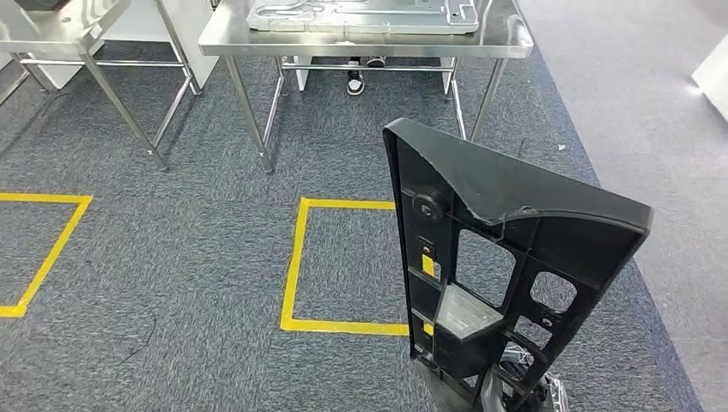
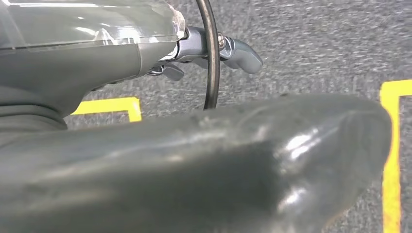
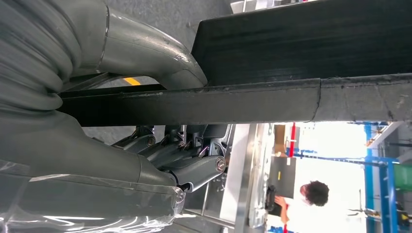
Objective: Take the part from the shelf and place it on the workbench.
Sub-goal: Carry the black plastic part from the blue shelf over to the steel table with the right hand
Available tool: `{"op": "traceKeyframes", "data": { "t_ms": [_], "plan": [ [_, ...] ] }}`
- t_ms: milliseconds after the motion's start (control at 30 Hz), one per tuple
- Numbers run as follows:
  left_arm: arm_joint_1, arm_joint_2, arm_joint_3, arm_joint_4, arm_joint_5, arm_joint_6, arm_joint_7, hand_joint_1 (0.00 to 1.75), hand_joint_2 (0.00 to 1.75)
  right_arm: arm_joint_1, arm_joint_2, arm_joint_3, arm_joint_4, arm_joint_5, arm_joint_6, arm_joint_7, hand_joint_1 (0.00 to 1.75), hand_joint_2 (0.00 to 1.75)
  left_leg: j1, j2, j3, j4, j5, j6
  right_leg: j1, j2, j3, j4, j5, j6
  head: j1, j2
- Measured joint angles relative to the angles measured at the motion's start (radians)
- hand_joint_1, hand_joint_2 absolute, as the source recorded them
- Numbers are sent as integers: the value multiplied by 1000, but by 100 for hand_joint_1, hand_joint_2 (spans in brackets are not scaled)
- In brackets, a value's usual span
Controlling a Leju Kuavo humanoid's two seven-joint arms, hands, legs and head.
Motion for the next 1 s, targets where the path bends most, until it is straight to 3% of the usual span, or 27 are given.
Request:
{"op": "traceKeyframes", "data": {
  "t_ms": [67,133,233,267,333,367,400,433,467,533,567,633,733,800,867,900,933,1000],
  "plan": [
    [0,3,1,-1,0,-1,0,0,0,0,-2,3,0,0,-4,1,175,175,-6,-5,41,-104,42,12,2,4,6,4,-10,9,0,0],
    [0,4,2,-3,0,-3,1,0,0,0,-6,6,1,0,-11,3,175,175,-11,-6,49,-127,38,17,1,6,4,4,-14,20,0,0],
    [1,0,2,-7,-2,-5,2,0,0,0,-12,10,0,-1,-23,6,175,175,-2,-3,61,-146,42,32,-1,1,-3,29,-35,36,0,0],
    [1,-1,3,-9,-2,-5,2,0,0,0,-15,11,-1,-2,-26,7,175,175,2,-2,67,-152,43,37,-2,-1,-22,70,-56,41,0,0],
    [1,-1,3,-13,-3,-5,4,0,0,0,-21,12,0,-2,-31,10,175,175,1,1,73,-155,39,42,-8,-4,-96,198,-108,49,0,0],
    [1,-1,3,-14,-3,-5,5,0,0,1,-24,13,0,-3,-33,11,175,175,2,1,76,-155,35,42,-12,-5,-133,252,-119,54,0,0],
    [2,-2,3,-15,-3,-5,6,0,0,1,-26,14,0,-3,-35,13,175,175,2,2,80,-155,31,41,-16,-6,-156,278,-112,57,0,0],
    [3,-2,3,-16,-4,-6,7,0,0,1,-29,15,0,-4,-37,14,175,175,3,2,87,-155,25,39,-19,-8,-160,264,-84,59,0,0],
    [4,-3,3,-16,-5,-7,8,0,0,2,-31,16,0,-4,-39,15,175,175,3,1,97,-155,19,36,-21,-11,-143,212,-39,60,0,0],
    [4,-5,3,-16,-6,-8,9,0,0,2,-34,19,0,-4,-44,18,175,175,3,1,111,-153,5,26,-21,-18,-91,82,34,58,0,0],
    [4,-6,4,-17,-6,-8,10,0,0,2,-36,20,1,-5,-47,19,175,175,2,1,116,-153,-1,20,-18,-20,-73,40,48,54,0,0],
    [3,-7,4,-19,-7,-8,12,0,0,4,-38,23,1,-5,-53,21,175,175,-1,3,121,-156,-8,7,-11,-18,-63,20,40,44,0,0],
    [2,-8,4,-25,-9,-11,14,0,0,5,-40,28,1,-5,-59,27,175,175,3,5,123,-138,-28,-9,-14,-13,-53,10,36,22,-1,0],
    [2,-8,4,-27,-10,-15,14,0,0,5,-40,31,1,-5,-59,29,175,175,5,3,78,-38,-77,-14,-15,-15,-43,5,32,9,0,0],
    [5,-10,4,-29,-10,-17,15,0,0,5,-41,33,1,-5,-59,30,175,175,5,3,0,94,-123,-16,-11,-14,-37,5,25,1,-1,0],
    [6,-10,4,-29,-10,-17,16,0,0,5,-42,34,1,-4,-60,30,175,175,5,3,-27,129,-121,-16,-8,-12,-33,6,21,0,-1,0],
    [8,-10,4,-30,-11,-17,16,0,0,5,-42,34,2,-4,-63,31,175,175,4,3,-37,127,-99,-13,-6,-10,-27,7,16,-1,-1,0],
    [10,-10,5,-33,-12,-18,17,0,0,5,-43,37,2,-3,-71,35,175,175,2,2,-8,21,-13,-3,-3,-7,-12,8,4,1,-1,0]
  ]
}}
